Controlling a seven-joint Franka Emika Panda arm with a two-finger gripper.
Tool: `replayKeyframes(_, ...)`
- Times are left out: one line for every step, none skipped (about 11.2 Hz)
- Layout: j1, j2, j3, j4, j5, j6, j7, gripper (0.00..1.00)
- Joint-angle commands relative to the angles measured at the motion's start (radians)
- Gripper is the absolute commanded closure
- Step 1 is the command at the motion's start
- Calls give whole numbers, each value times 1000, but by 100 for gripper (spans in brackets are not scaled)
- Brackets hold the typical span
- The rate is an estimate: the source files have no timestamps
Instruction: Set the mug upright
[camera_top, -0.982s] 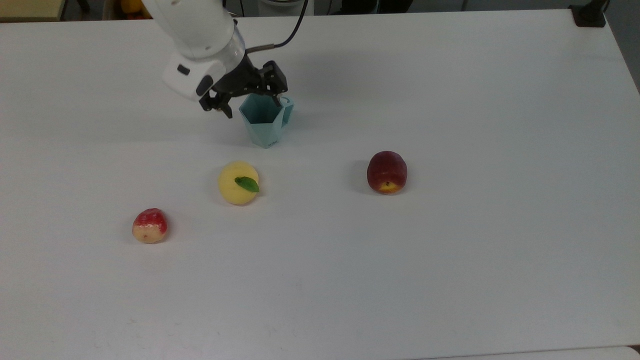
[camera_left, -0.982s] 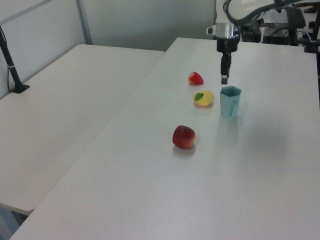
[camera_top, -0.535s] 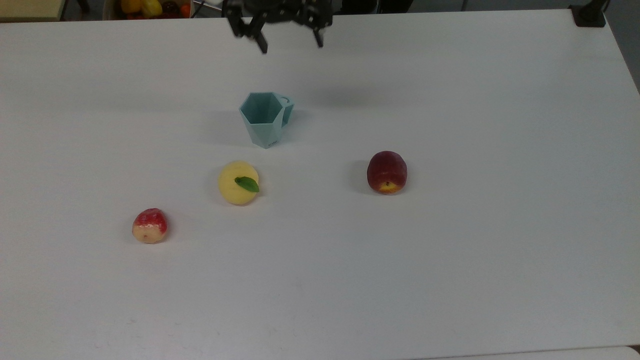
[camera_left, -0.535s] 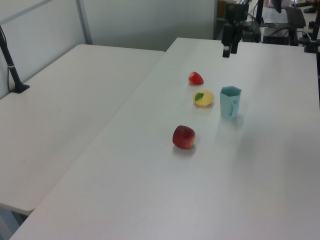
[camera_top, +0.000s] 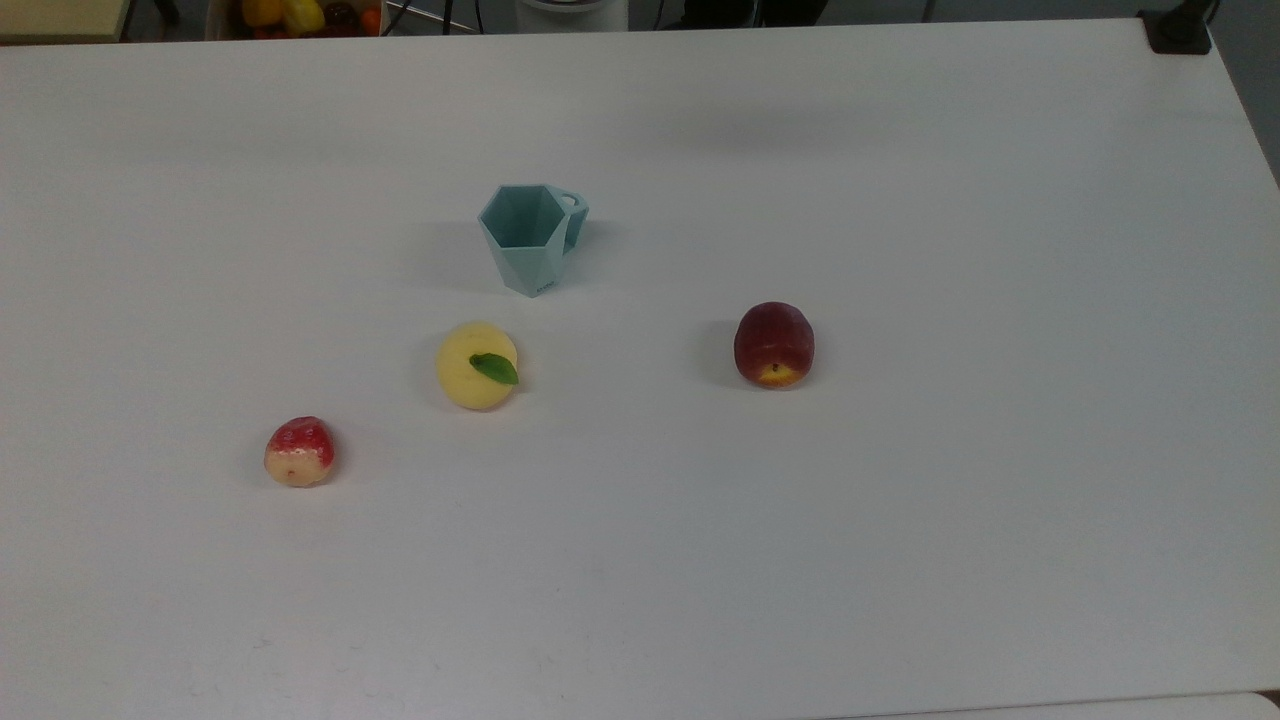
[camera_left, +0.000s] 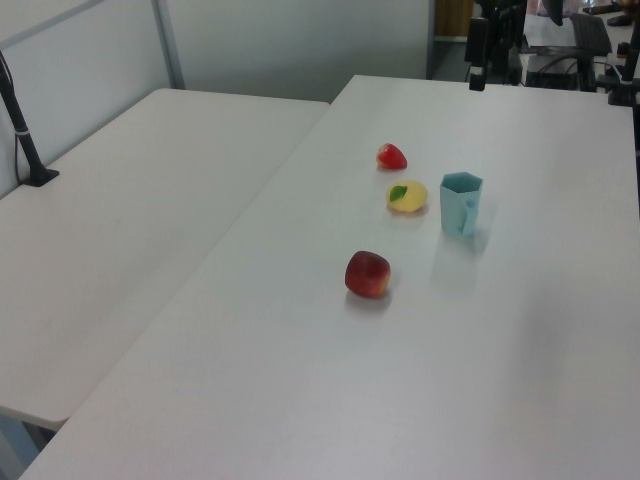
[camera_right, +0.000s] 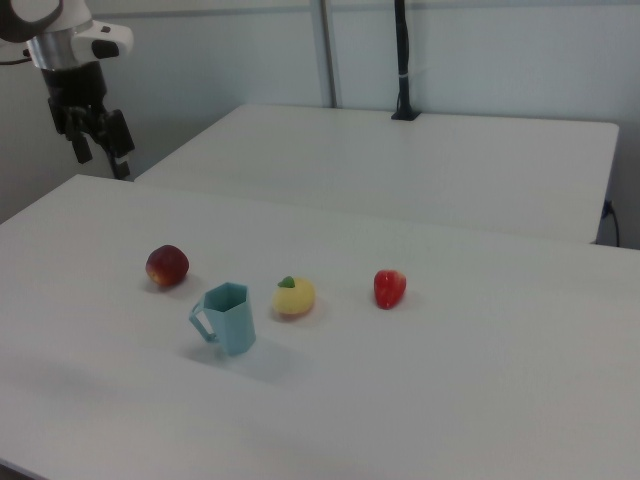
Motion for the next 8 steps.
replayKeyframes(-13, -13, -63, -39, -9, 102, -127, 0)
replayKeyframes(4, -13, -101, -39, 3, 120, -195, 0)
replayKeyframes(6, -13, -132, -39, 11, 137, -234, 0)
replayKeyframes(8, -11, -144, -39, 35, 162, -238, 0)
replayKeyframes(8, -13, -146, -44, 41, 177, -231, 0)
replayKeyframes(11, -14, -146, -45, 41, 177, -231, 0)
replayKeyframes(12, -13, -146, -45, 41, 177, -231, 0)
replayKeyframes(12, -13, -146, -47, 41, 177, -234, 0)
